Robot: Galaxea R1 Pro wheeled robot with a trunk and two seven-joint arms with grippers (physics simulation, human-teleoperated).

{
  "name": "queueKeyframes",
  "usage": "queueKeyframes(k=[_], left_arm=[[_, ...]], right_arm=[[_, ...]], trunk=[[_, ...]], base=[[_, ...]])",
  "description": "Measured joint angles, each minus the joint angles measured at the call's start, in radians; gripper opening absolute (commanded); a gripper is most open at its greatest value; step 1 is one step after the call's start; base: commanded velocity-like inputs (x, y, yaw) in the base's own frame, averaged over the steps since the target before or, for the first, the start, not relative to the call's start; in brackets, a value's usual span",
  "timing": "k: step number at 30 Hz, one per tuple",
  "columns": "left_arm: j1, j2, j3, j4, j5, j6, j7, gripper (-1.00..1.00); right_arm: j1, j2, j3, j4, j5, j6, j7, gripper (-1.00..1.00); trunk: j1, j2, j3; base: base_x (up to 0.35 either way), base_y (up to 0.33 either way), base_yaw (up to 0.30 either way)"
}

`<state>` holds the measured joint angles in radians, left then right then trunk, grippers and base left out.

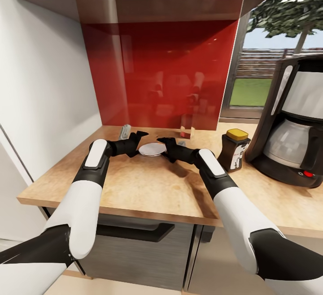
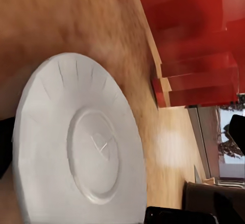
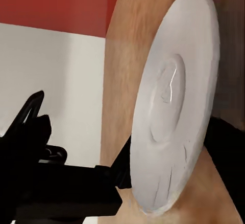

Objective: Set up a coffee station on the kitchen countertop: keep the coffee maker on the countertop, move the bottle of coffee from the kitchen shelf to the counter next to the coffee maker, place a paper coffee filter on top of the coffee maker, put the saucer next to the coffee maker with the coffee cup on the saucer, and place the electric kettle next to the coffee maker.

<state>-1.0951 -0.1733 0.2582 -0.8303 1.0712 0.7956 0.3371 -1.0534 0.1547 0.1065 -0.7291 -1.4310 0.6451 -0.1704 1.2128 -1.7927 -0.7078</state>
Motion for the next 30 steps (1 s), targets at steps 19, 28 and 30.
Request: queueKeyframes(k=[19,28,30], left_arm=[[0.0,0.0,-0.003,-0.014,-0.002,0.001,0.0,1.0],[0.0,0.0,0.0,-0.068,-0.002,0.002,0.001,1.0],[0.0,0.0,0.0,-0.069,-0.002,0.003,0.001,1.0]], right_arm=[[0.0,-0.001,0.0,0.001,0.009,-0.001,0.004,-1.0],[0.0,-0.001,0.0,0.002,0.009,-0.002,0.006,-1.0],[0.0,-0.001,0.0,0.002,0.009,-0.002,0.006,-1.0]], trunk=[[0.0,0.0,0.0],[0.0,0.0,0.0],[0.0,0.0,0.0]], base=[[0.0,0.0,0.0],[0.0,0.0,0.0],[0.0,0.0,0.0]])
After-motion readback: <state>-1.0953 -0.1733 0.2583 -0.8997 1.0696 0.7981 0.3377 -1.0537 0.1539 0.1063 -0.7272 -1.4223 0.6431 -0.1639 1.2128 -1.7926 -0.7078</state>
